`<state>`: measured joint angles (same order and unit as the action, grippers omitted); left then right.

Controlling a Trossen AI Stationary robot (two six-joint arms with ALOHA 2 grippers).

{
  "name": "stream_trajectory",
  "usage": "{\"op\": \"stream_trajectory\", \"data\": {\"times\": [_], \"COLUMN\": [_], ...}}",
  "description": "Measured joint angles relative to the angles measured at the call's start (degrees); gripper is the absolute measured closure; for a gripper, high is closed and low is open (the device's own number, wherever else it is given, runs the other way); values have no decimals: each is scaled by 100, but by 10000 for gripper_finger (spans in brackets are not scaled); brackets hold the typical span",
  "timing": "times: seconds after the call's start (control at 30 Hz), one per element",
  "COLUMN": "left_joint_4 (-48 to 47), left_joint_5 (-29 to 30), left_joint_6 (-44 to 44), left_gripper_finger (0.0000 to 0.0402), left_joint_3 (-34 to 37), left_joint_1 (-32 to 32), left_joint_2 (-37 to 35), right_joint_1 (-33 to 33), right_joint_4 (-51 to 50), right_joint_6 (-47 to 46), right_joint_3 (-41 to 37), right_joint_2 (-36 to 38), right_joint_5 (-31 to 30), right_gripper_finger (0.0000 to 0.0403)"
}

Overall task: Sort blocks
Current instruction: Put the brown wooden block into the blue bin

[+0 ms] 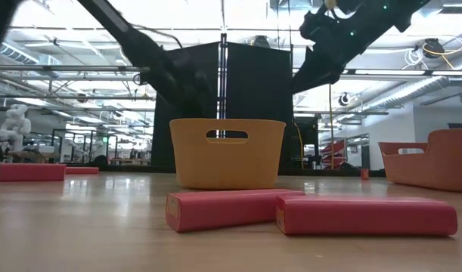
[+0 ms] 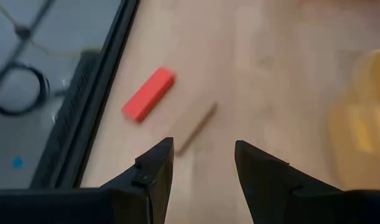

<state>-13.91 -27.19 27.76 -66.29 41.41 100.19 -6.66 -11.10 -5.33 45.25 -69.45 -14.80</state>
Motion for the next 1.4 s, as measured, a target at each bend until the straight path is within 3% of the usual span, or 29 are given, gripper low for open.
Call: {"op": "stream_trajectory", "data": {"times": [0.23, 0.47, 0.63, 1.03, 1.4], "left_joint_4": [-2134, -3123, -3177, -3010, -4143], "left_joint_5": [83, 467, 1159, 1987, 1933], "left_joint_6": [1416, 2035, 2527, 3162, 3147], "left_gripper_finger": [233, 233, 233, 233, 233], "left_joint_3": [-1858, -3286, -3569, -3725, -4806], "left_joint_1": [81, -120, -370, -806, -708], "left_joint_2": [1770, 2699, 2810, 3055, 3724], "right_joint_1": [-144, -96, -74, -74, -67], "right_joint_4": [-100, -348, -450, -394, -371], "right_joint_6": [-161, -368, -450, -475, -546], "right_joint_3": [0, 0, -1, -2, -2], "right_joint_2": [-77, -76, -77, -77, -77], "right_joint_5": [15, 25, 161, 374, 476], "right_gripper_finger": [234, 234, 234, 234, 234]}}
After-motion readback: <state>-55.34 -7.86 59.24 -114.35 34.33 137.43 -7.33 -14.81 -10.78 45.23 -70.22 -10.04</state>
